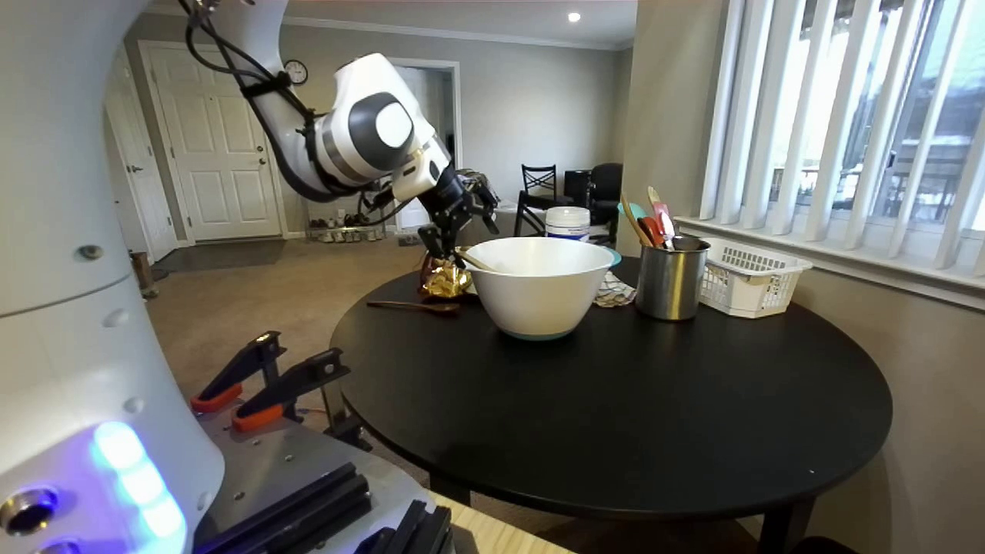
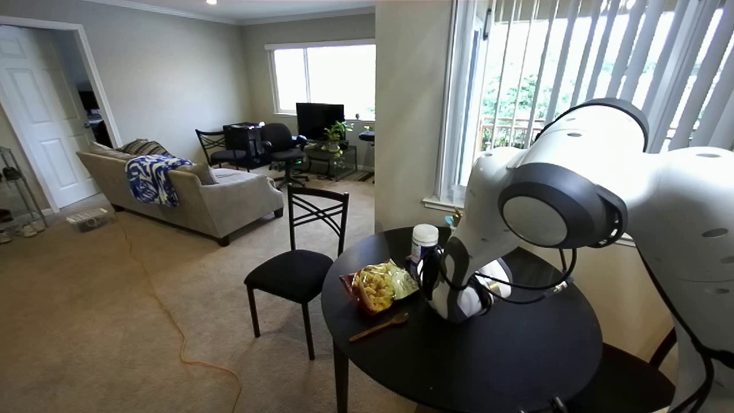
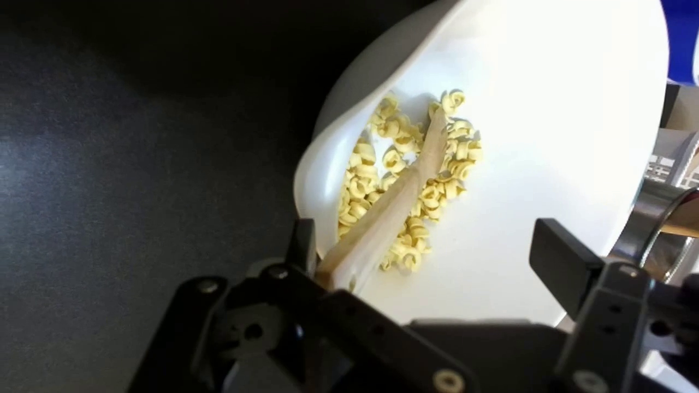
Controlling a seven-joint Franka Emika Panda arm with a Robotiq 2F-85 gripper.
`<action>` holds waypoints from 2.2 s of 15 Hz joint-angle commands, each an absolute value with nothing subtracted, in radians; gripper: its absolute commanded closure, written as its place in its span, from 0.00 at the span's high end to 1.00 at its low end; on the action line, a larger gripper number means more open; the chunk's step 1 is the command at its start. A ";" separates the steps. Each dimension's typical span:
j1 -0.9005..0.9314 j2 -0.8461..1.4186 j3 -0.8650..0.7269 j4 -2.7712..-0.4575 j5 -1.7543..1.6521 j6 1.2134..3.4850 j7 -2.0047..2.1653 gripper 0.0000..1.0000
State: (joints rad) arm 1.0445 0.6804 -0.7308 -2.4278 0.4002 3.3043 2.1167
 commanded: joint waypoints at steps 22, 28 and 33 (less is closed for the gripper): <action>1.017 0.695 -0.702 -2.437 0.449 3.352 2.014 0.60; 1.015 0.686 -0.702 -2.445 0.450 3.355 2.005 0.21; 0.998 0.673 -0.685 -2.453 0.454 3.363 1.993 0.52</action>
